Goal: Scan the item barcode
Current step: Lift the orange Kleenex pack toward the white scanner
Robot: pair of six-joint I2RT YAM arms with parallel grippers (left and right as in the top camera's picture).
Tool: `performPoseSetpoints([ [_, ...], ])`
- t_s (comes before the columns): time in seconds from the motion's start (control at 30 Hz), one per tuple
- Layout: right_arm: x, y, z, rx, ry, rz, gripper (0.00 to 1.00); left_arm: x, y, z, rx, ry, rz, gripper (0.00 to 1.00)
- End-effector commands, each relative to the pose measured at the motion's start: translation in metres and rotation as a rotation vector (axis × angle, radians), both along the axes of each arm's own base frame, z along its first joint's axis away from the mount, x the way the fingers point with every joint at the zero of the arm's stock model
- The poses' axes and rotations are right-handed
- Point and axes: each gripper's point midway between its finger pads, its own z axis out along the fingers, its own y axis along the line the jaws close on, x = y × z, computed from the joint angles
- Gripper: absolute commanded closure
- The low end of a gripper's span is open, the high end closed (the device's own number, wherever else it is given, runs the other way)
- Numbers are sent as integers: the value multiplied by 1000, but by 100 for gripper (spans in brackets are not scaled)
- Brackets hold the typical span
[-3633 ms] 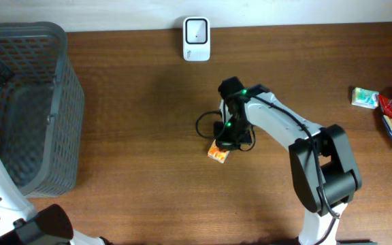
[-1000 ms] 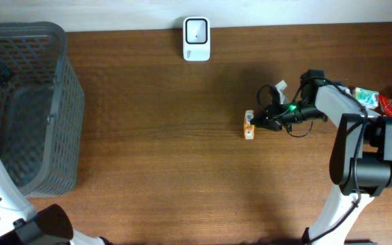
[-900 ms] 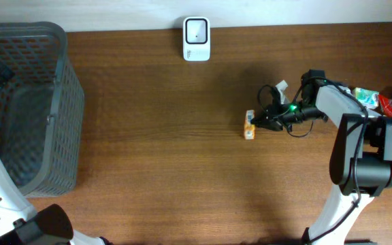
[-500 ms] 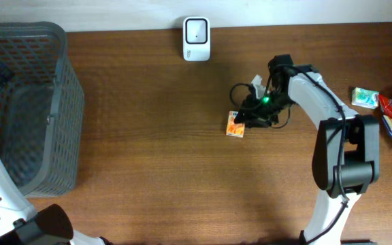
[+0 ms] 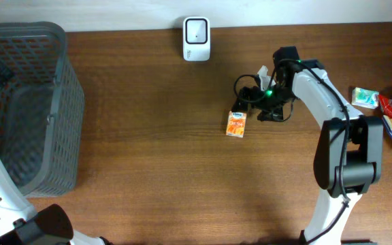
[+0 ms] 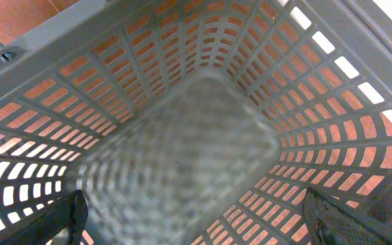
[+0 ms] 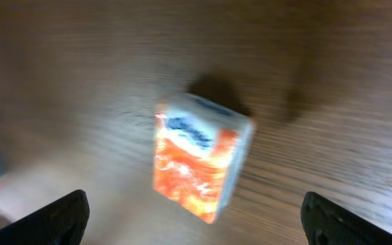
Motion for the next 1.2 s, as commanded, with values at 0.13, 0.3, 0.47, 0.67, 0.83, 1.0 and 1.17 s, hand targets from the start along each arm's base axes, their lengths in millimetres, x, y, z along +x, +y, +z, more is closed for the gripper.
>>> performPoseSetpoints([
  [0.13,-23,-14,-15,-117,91,-31,9,-1,3,1,-1,-4,16,1],
  [0.3,-24,-11,-15,-118,89,-14,16,-1,3,1,-2,-4,16,1],
  [0.47,-26,-1,-16,-122,80,15,20,-1,3,1,-1,-4,16,1],
  [0.67,-26,1,-16,-130,78,19,38,-1,3,1,-1,-4,16,1],
  [0.83,-20,11,-18,-123,43,40,51,-1,3,1,-1,-4,16,1],
  [1.0,-19,22,-35,-154,60,20,52,-1,3,1,-1,-4,16,1],
  [1.17,-24,18,-51,-187,96,27,52,-1,3,1,-1,-4,16,1],
])
